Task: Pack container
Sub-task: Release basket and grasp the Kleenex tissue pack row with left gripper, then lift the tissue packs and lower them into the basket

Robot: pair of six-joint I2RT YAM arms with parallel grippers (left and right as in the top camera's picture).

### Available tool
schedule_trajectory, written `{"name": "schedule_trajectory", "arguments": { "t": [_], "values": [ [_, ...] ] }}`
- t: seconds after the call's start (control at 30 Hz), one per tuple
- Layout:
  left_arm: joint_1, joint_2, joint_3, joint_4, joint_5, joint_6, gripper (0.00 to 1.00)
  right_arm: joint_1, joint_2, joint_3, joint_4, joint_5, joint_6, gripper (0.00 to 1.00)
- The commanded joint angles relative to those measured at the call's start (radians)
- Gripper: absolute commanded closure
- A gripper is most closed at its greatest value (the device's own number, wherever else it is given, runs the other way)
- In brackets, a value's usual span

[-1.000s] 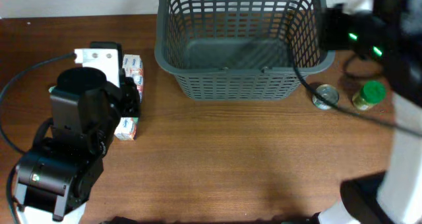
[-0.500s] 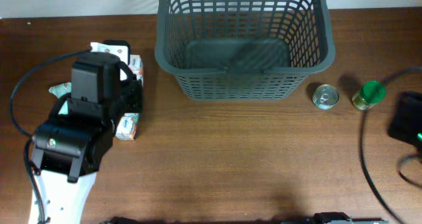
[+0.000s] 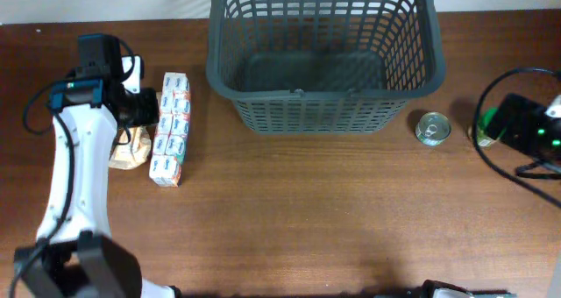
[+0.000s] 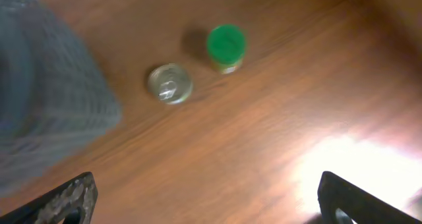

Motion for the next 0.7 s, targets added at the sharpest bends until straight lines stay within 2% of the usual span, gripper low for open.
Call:
{"name": "schedule_trajectory", "arguments": {
  "t": [0.0, 0.33, 0.4, 0.57, 0.67],
  "values": [
    [0.001, 0.093, 0.001, 0.005, 0.097, 0.111, 0.54, -0.163, -0.001, 0.006, -0.019, -0.309, -0.060, 0.01],
    [-0.019, 0.290, 0.001, 0.060, 0.146, 0.201, 0.53, -0.200, 0.000, 0.006, -0.023, -0.303, -0.057, 0.01],
    [-0.042, 0.301, 0.000, 0.062, 0.137, 0.209, 0.49, -0.200, 0.000, 0.006, -0.023, -0.303, -0.057, 0.01],
    [-0.102, 0.375, 0.000, 0.089, 0.057, 0.204, 0.48, -0.200, 0.000, 0.006, -0.023, -0.303, -0.057, 0.01],
    [-0.106, 0.426, 0.000, 0.095, 0.018, 0.156, 0.48, -0.200, 0.000, 0.006, -0.023, -0.303, -0.057, 0.01]
  ]
}}
